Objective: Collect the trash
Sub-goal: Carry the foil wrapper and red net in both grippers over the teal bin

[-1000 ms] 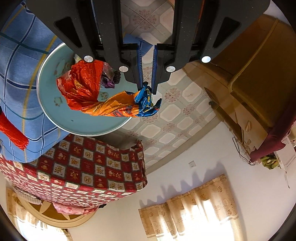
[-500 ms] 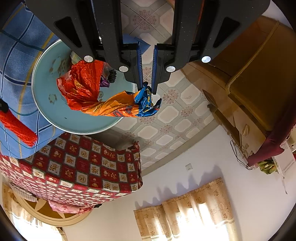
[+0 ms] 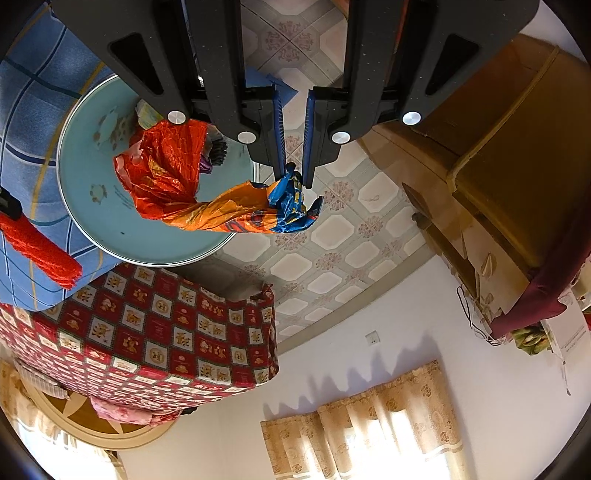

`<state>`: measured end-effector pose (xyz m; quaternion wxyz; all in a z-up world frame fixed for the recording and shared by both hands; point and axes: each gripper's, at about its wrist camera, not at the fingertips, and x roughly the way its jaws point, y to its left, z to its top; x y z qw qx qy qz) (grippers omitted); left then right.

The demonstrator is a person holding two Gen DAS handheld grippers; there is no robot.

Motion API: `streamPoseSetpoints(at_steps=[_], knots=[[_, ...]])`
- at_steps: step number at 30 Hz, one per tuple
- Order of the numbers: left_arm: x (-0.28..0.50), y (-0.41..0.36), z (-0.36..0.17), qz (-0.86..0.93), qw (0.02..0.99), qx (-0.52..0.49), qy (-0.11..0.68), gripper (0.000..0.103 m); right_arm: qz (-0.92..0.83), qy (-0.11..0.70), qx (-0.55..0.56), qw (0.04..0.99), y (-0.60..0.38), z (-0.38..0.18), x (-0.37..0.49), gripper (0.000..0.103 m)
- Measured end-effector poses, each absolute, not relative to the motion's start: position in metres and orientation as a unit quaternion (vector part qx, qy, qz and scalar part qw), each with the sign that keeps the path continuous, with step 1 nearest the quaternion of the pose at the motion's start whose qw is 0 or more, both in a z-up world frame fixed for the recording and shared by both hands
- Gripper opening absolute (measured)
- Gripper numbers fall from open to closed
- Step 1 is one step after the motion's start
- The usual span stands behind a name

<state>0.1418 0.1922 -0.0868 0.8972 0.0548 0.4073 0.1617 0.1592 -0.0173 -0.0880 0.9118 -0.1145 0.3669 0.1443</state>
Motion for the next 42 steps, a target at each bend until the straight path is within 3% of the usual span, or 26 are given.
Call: streamPoseSetpoints(at_steps=[42], knots=[[0.143, 0.189, -0.086, 0.157, 0.897, 0.051, 0.409, 0.009, 0.161, 0.367, -0.123, 0.908, 0.003, -0.087, 0.158, 0.022]])
